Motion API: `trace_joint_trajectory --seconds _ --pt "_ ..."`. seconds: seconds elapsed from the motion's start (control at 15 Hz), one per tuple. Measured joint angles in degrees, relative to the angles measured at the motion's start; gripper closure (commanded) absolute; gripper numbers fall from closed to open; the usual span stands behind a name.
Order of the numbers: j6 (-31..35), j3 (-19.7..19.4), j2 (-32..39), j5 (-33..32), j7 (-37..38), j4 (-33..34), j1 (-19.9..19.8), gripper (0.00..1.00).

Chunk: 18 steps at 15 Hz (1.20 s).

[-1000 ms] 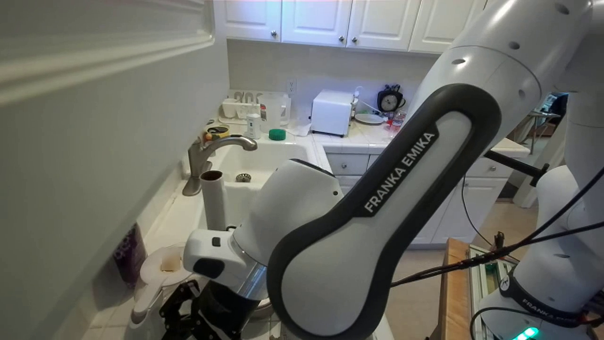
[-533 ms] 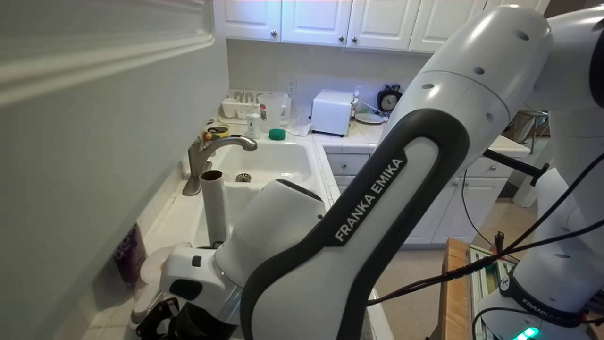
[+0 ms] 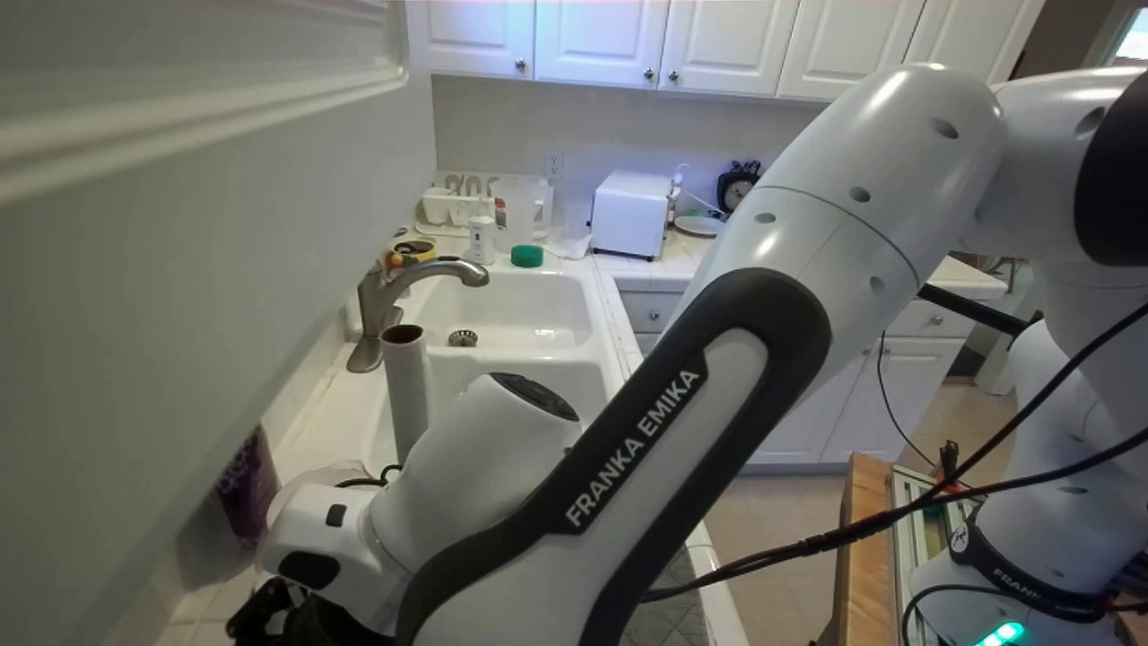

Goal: Move the black cup forward

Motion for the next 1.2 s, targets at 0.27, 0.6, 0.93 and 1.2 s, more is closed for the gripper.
trace_joint_trajectory --seconds 0.27,0.6,0.93,1.2 --pt "0.0 -3.2 2.0 -7.7 8.2 2.7 2.5 0.38" --pt "0.0 -4.8 4.1 -27.0 27.1 4.4 2.4 0.68" --pt "-0.1 -5.9 5.3 -39.0 39.0 5.7 2.1 0.62" --pt "-0.5 -6.4 5.6 -45.3 45.3 6.0 2.0 0.54"
